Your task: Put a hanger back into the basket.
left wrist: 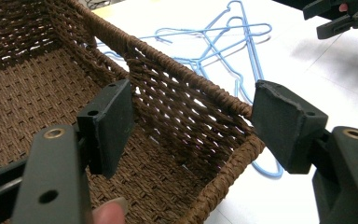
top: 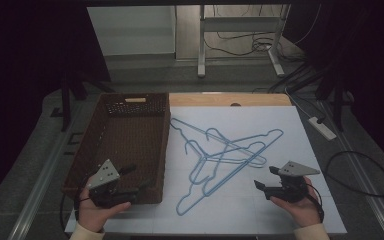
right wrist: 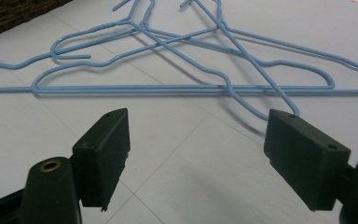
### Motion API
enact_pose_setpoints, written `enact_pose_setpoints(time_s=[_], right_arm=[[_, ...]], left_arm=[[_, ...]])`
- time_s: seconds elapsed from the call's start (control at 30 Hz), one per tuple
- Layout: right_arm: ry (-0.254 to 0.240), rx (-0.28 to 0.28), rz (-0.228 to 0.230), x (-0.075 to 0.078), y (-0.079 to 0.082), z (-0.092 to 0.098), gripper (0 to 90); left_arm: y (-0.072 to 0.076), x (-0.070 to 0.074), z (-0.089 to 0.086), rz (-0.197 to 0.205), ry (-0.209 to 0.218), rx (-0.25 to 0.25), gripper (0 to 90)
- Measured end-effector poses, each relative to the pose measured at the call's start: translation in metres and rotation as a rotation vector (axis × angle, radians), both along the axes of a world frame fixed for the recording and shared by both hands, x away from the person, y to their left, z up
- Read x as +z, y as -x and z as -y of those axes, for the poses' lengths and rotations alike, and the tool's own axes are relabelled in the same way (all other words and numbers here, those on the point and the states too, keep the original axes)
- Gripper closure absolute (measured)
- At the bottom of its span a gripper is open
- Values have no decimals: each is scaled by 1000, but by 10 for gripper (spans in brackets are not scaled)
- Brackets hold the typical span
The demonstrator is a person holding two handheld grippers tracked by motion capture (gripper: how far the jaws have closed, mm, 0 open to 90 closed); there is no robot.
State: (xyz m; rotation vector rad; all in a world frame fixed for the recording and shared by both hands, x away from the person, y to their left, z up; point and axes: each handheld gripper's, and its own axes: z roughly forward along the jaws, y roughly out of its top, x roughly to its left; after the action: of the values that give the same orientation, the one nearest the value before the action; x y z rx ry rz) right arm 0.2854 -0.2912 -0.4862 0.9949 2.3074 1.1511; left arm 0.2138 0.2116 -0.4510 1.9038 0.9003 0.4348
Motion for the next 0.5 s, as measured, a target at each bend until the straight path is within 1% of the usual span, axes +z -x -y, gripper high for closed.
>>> enact_pose_setpoints(time_s=[0.5], right_arm=[[-10,-2,-2,1,1,0,242]], left_arm=[[-1,-1,-1,1,-1,7,298]])
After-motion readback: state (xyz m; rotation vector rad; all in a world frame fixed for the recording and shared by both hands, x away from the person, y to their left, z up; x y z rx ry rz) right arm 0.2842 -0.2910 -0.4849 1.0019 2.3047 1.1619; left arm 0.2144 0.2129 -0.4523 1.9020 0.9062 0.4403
